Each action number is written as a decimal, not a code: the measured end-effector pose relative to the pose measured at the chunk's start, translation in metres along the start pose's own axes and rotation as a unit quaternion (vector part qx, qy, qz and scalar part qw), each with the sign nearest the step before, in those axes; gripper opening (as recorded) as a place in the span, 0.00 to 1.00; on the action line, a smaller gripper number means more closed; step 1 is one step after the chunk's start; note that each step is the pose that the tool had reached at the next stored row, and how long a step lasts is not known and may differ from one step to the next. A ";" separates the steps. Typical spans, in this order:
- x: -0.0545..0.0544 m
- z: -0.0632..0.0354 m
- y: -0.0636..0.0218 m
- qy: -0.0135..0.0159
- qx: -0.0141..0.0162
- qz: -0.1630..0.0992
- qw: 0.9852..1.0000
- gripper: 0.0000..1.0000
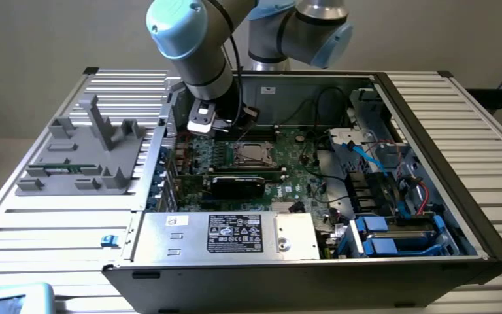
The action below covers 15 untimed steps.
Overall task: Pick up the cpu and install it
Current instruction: 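Install the first cpu locking lever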
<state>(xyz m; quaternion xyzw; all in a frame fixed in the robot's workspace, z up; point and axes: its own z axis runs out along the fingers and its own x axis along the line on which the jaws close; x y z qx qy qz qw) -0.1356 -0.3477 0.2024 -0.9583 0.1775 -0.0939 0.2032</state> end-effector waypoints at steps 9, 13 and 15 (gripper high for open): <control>0.004 -0.0011 0.0035 -0.010 0.002 -0.020 1.000 0.11; 0.007 -0.0007 0.0032 -0.010 0.003 -0.022 1.000 0.11; 0.007 -0.0007 0.0032 -0.010 0.003 -0.022 1.000 0.11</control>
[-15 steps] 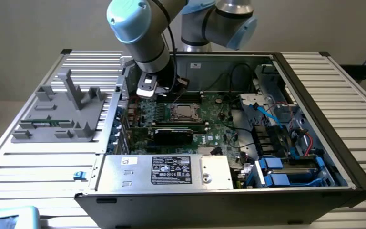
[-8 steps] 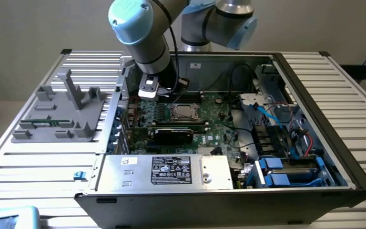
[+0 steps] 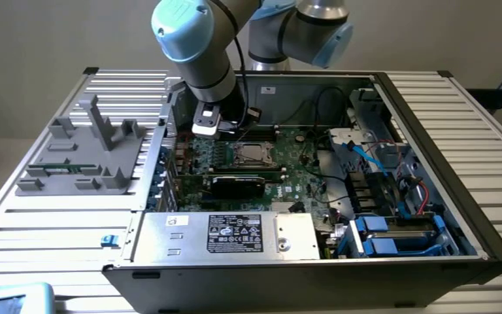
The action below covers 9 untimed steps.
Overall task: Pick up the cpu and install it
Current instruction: 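Install the first cpu locking lever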
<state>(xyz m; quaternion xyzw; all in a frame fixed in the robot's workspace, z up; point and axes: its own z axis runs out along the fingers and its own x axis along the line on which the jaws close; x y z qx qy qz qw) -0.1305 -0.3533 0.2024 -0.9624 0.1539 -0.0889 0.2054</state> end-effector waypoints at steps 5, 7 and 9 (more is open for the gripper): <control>-0.001 -0.0006 0.0009 0.000 0.000 0.001 1.000 0.11; -0.002 -0.0008 0.0012 0.001 0.000 0.003 1.000 0.11; -0.002 -0.0010 0.0014 0.002 -0.001 0.005 1.000 0.11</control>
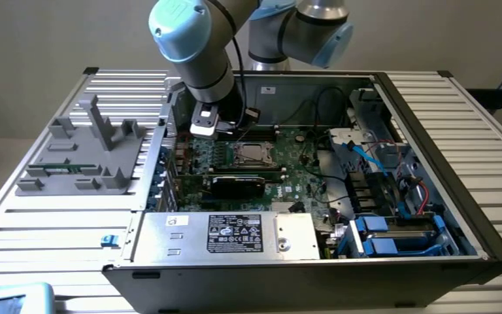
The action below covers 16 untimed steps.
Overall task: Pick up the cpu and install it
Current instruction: 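Install the first cpu locking lever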
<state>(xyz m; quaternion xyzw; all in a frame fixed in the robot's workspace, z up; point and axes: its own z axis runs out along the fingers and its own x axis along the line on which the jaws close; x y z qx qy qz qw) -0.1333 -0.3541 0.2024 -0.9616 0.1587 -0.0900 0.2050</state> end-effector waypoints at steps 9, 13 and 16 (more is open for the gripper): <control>-0.001 0.0018 0.0024 0.007 0.001 0.005 1.000 0.11; -0.002 0.0029 0.0035 0.010 0.001 0.007 1.000 0.11; -0.002 0.0040 0.0041 0.013 0.001 0.009 1.000 0.11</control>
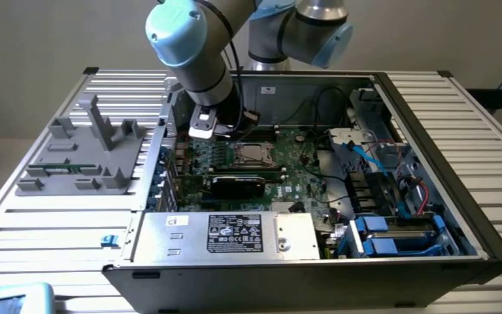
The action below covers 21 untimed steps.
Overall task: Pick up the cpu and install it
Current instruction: 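Install the first cpu locking lever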
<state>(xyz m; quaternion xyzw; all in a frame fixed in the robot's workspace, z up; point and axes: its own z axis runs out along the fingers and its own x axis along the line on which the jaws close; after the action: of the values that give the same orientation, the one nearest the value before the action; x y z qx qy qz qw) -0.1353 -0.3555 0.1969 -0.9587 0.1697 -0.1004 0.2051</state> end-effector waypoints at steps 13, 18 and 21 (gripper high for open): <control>0.001 0.0039 0.0013 0.007 -0.001 0.012 1.000 0.11; 0.003 0.0046 0.0005 0.009 -0.002 0.016 1.000 0.11; 0.005 0.0050 0.0001 0.010 -0.002 0.018 1.000 0.11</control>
<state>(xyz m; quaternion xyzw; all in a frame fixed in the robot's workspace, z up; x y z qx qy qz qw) -0.1295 -0.3556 0.1929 -0.9548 0.1896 -0.1056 0.2030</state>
